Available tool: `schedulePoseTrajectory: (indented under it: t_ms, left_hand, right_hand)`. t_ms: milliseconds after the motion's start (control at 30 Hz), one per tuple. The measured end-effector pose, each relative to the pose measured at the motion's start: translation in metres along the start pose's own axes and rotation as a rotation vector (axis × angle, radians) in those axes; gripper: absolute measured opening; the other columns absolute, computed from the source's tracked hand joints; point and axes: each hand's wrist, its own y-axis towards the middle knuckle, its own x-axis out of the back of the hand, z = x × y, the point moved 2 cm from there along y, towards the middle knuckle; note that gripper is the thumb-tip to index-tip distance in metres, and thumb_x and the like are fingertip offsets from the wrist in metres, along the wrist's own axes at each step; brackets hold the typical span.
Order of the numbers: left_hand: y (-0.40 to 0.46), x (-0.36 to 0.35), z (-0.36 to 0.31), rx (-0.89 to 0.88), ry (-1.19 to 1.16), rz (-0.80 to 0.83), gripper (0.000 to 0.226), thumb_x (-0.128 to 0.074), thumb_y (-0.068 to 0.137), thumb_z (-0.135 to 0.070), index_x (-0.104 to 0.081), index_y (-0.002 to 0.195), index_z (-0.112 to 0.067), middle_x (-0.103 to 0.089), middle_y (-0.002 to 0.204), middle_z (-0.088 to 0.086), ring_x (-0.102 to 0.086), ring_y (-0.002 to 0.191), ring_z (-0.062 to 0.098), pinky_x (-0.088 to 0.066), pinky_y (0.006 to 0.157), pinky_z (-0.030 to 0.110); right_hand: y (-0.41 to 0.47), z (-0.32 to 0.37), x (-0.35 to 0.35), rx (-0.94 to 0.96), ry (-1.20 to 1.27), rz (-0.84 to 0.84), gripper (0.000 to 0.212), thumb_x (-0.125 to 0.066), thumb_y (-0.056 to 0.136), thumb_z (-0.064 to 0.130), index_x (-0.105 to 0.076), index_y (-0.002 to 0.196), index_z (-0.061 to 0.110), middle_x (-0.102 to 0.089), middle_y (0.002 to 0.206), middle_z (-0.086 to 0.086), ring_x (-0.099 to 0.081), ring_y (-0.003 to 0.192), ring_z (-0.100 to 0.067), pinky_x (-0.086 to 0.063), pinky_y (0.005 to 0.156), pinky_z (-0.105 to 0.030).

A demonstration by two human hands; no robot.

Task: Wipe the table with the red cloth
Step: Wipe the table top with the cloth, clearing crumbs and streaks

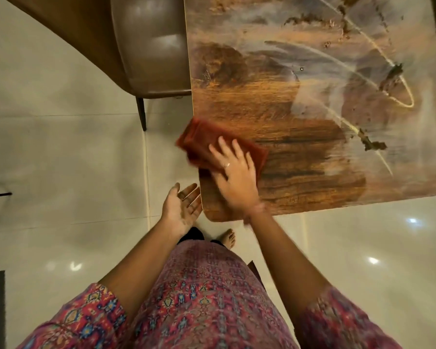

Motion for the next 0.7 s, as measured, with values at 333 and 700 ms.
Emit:
schedulePoseTrajectory:
  t_ms: [333,700]
  left_hand:
    - [-0.007,0.006,0.056,0.017,-0.085,-0.108,0.041,-0.030,0.100,-0.040,-0.057,0.102,-0.010,-0.064,0.093,0.010,-0.060,0.086,0.022,-0.048,0.074,0.036]
    - [-0.014,-0.073,0.163,0.098,0.009,-0.086,0.023,-0.034,0.093,0.004,-0.055,0.103,0.002,-0.065,0.096,0.017,-0.064,0.085,0.023,-0.055,0.066,0.030]
  right_hand:
    - [-0.061,-0.125,0.081,-0.204,0.047,-0.065,0.049,-0.046,0.096,0.023,-0.037,0.142,0.038,-0.023,0.155,0.014,-0.010,0.146,-0.011,-0.011,0.117,-0.050]
    - [-0.097,-0.158,0.083,0.114,0.028,0.108,0.059,-0.044,0.086,0.024,-0.038,0.141,0.041,-0.025,0.154,0.019,-0.009,0.143,-0.002,-0.007,0.115,-0.038]
